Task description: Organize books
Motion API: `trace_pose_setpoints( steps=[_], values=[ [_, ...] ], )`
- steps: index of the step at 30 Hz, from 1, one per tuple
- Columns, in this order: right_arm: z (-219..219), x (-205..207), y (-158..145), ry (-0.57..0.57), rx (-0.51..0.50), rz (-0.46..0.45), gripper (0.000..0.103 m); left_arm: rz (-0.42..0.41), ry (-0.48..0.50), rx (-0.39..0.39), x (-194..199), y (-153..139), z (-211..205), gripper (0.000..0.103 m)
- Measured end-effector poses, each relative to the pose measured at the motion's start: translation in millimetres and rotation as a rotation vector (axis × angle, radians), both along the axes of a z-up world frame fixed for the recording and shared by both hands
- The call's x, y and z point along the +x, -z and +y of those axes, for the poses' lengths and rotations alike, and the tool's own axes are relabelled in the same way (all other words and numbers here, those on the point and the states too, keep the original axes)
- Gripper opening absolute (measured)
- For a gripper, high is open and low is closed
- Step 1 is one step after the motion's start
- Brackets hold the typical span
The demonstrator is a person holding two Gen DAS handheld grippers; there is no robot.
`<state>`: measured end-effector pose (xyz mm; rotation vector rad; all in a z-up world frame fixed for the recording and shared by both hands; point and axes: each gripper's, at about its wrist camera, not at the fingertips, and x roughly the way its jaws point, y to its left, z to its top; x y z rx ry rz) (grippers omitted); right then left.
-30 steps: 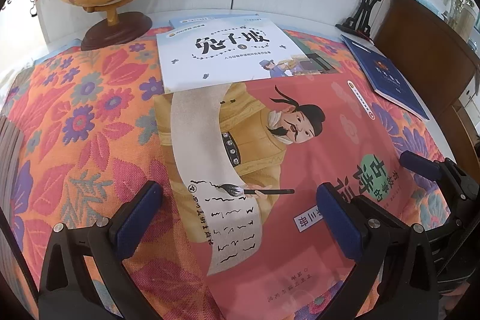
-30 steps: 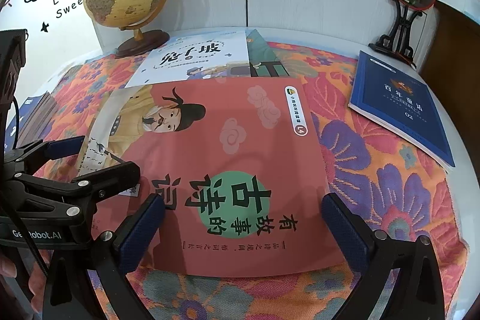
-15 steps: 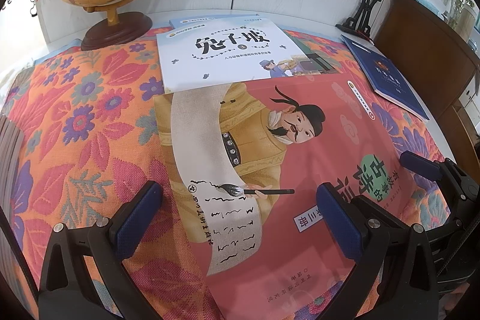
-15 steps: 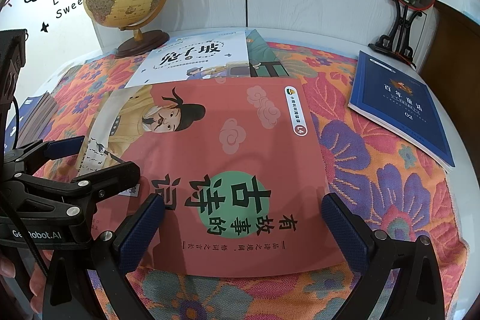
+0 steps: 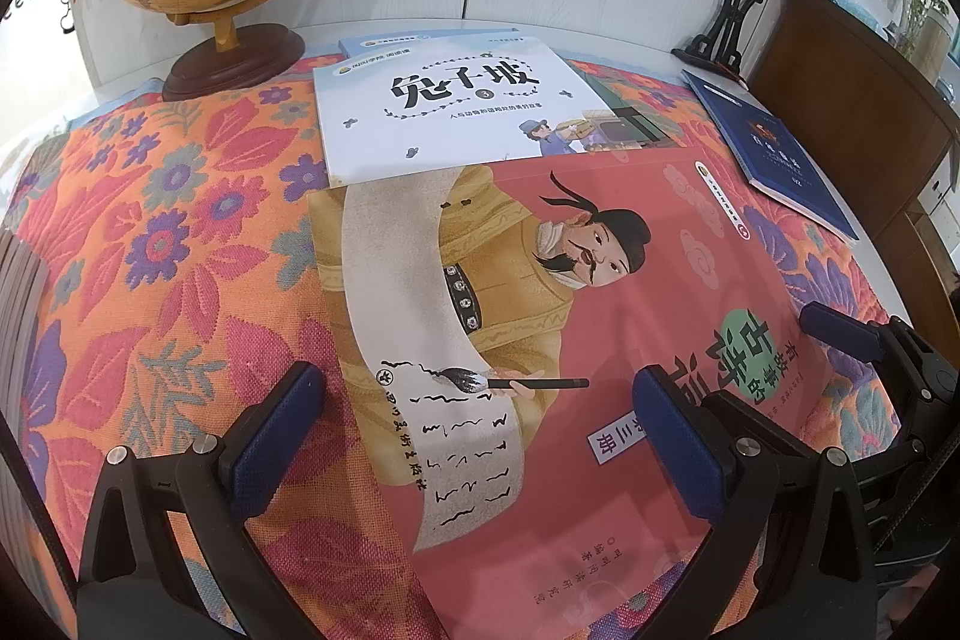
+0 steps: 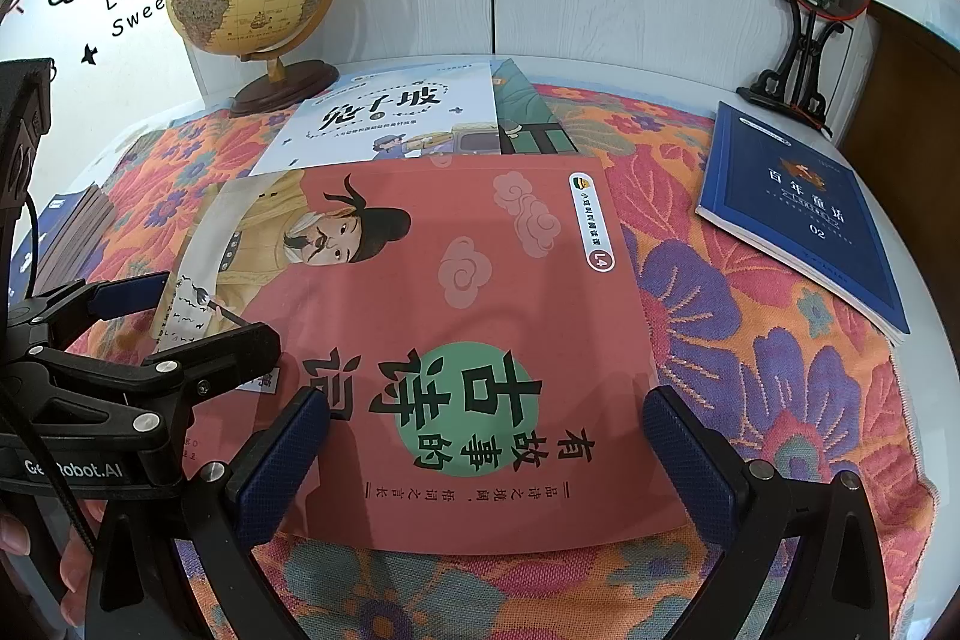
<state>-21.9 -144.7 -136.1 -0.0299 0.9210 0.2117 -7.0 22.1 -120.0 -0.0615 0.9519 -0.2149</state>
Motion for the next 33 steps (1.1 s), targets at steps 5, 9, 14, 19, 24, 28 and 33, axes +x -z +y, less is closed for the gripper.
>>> trace_pose_setpoints(
  steps=[5,9,14,19,24,28,33],
  values=[
    [-0.1,0.0,0.1,0.000,0.000,0.000,0.103,0.000,0.000,0.000,-0.1,0.0,0.0,0.102],
    [0.0,0.0,0.1,0.000,0.000,0.000,0.103,0.000,0.000,0.000,0.0,0.0,0.0,0.102],
    [-0.3,-0.2,0.3,0.001,-0.002,-0.001,0.103,0.000,0.001,0.001,0.0,0.1,0.0,0.103],
    [-1.4,-0.2,0.2,-0.001,-0.003,0.000,0.103,0.010,0.013,0.014,1.5,-0.1,-1.2,0.103],
    [-2.1,-1.3,0.0,-0.008,-0.003,0.002,0.103,0.011,0.029,0.020,4.0,-0.1,-1.3,0.103],
    [-1.9,-1.4,0.2,-0.007,-0.005,0.001,0.103,0.006,0.027,0.019,4.0,-0.3,-0.4,0.103],
    [-2.0,-1.3,0.3,-0.008,-0.005,0.001,0.103,0.006,0.024,0.019,4.1,-0.4,-0.4,0.103]
  ],
)
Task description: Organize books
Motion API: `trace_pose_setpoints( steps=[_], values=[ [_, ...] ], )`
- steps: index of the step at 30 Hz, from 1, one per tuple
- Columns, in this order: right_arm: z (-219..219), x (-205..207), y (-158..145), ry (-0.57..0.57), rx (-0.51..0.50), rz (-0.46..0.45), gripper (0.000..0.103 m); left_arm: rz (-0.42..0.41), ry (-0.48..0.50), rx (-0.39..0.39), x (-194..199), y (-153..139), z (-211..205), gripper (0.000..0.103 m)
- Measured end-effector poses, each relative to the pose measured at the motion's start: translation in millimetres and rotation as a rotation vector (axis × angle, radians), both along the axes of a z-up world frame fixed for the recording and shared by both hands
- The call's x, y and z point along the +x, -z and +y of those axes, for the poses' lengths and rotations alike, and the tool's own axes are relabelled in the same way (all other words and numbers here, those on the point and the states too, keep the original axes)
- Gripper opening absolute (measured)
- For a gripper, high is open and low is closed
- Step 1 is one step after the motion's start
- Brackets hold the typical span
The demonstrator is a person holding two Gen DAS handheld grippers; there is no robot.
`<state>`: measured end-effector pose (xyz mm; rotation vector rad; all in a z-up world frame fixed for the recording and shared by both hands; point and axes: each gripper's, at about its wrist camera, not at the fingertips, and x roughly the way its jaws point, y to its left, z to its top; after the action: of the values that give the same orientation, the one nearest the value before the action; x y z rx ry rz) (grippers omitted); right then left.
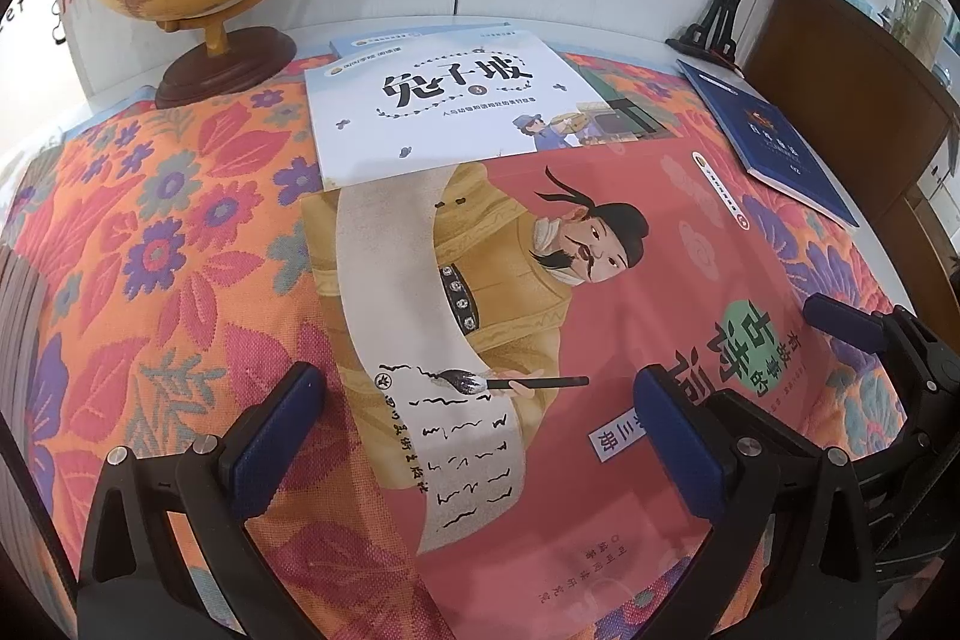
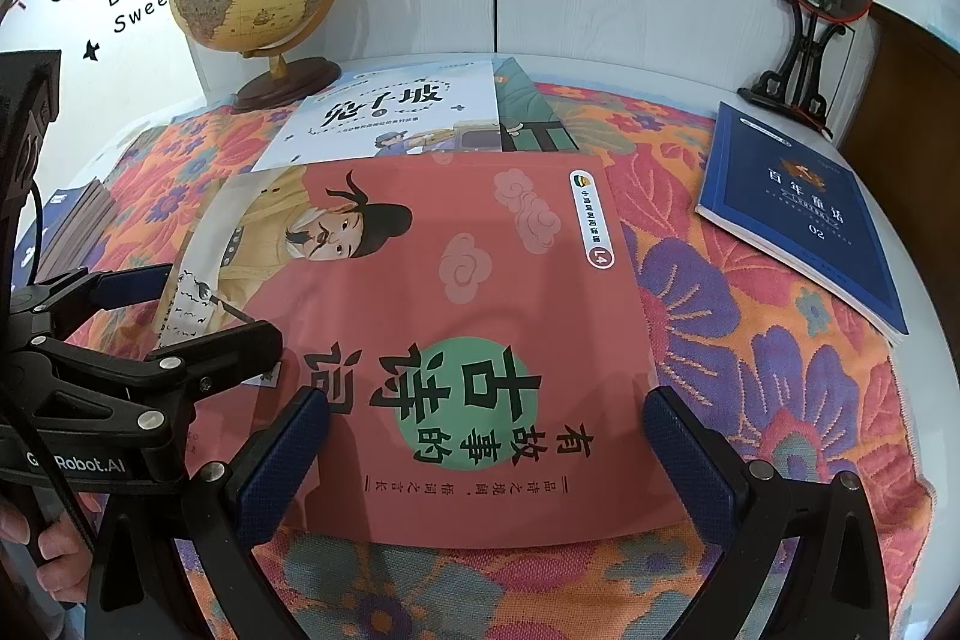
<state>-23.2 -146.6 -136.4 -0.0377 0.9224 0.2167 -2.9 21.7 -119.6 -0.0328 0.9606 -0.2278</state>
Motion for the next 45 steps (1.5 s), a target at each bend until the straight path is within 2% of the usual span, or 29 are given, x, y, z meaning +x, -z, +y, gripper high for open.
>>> trace_pose_setpoints(
  steps=[18,28,31,34,37,40,45],
  values=[
    [0.0,-0.1,0.3,-0.002,0.001,0.002,0.103,-0.001,0.001,0.001,-0.4,0.6,0.4,0.103],
    [-4.8,-1.7,-1.7,-0.052,-0.004,0.045,0.103,0.001,0.019,0.010,0.1,0.5,-0.6,0.103],
    [-12.9,-3.1,-2.9,-0.036,0.000,0.076,0.103,0.037,0.061,0.026,2.2,-1.7,0.7,0.103],
    [-31.6,-6.4,-9.6,0.013,0.086,0.086,0.103,0.062,0.045,0.043,4.9,-10.5,14.2,0.102],
    [-45.3,-12.5,-18.4,0.034,0.182,0.082,0.103,0.018,0.002,0.075,10.8,-23.8,34.5,0.102],
    [-46.7,-16.2,-25.5,0.039,0.195,0.054,0.103,-0.016,-0.069,0.106,18.8,-31.8,53.0,0.102],
    [-44.8,-15.4,-26.6,0.026,0.204,0.050,0.103,0.042,-0.100,0.011,35.2,-24.7,69.8,0.102]
  ],
)
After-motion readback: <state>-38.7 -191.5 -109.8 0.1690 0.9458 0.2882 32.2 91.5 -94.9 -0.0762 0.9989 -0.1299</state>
